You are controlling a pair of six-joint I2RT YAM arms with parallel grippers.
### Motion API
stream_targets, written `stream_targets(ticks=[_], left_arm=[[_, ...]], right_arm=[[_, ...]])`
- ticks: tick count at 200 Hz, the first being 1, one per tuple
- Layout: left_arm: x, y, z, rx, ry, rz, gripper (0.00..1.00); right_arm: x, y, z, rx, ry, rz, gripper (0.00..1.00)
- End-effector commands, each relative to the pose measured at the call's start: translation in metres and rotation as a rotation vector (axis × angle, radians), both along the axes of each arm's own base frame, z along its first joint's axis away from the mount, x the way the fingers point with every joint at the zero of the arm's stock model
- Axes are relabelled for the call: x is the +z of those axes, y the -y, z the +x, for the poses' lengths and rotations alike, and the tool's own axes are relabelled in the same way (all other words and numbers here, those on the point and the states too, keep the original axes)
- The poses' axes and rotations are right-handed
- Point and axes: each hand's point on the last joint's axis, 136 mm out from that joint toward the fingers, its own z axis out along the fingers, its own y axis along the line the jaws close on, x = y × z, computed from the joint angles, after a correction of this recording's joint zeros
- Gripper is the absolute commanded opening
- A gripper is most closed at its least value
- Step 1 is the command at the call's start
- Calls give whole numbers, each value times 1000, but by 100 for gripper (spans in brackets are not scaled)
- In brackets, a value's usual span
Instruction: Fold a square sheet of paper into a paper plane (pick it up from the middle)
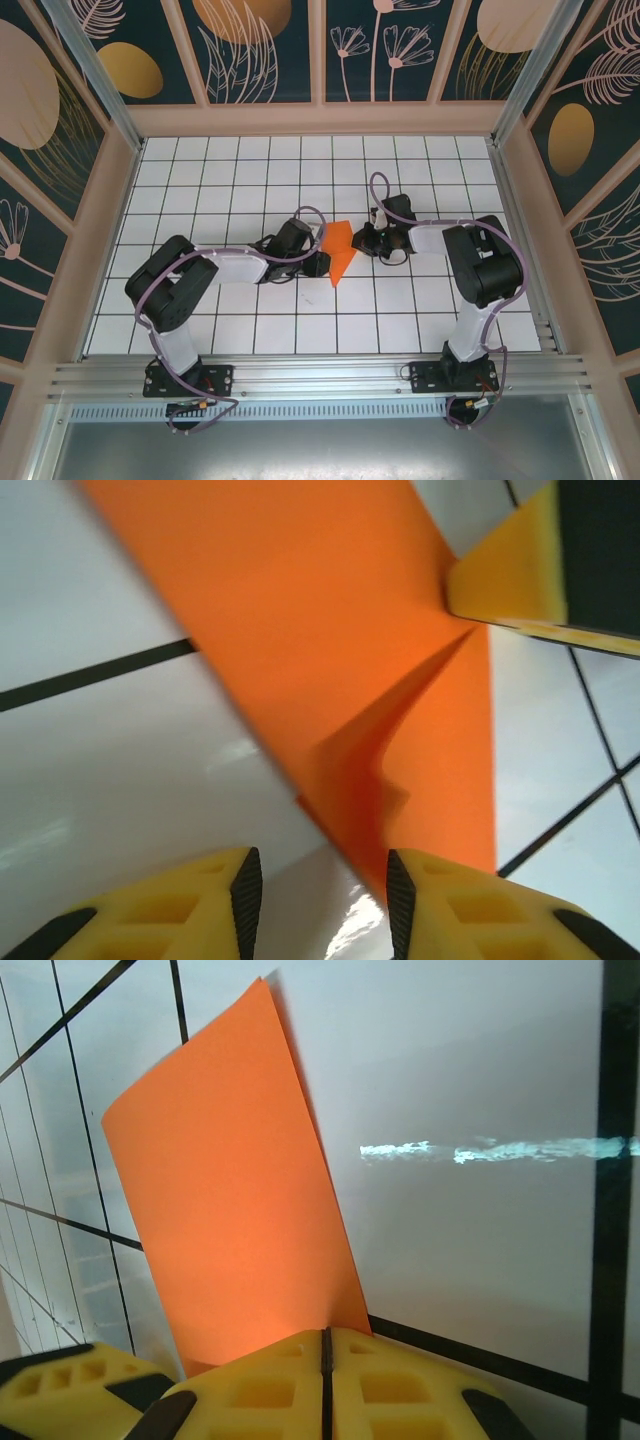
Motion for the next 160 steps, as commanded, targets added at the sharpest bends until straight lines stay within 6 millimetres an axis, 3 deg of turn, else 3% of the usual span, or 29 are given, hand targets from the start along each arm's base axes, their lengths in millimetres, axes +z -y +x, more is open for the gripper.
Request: stream_targets(ticks=[1,29,39,52,77,82,98,160], left_arm=[[21,-19,18,132,33,65,43],[42,-13,28,158,50,38,40],[46,-3,25,123,38,-6,36],[80,17,27,62,72,-116,28],[92,43,15,-56,24,-229,17],[80,47,13,-72,-9,-225,16],[71,54,10,-98,-42,-239,15],[19,40,20,-28,-70,-105,8]], right_arm=[[-30,16,-15,-9,-66,-107,11],[-26,13,-13,-2,-59,-94,11],[-25,12,-13,-1,-58,-93,11],[-25,11,-12,-1,-56,-90,11],[-23,9,-11,3,-54,-86,11],[-23,9,-11,2,-54,-85,11],[-23,8,-11,3,-52,-85,11],[-21,6,-10,6,-51,-77,11]])
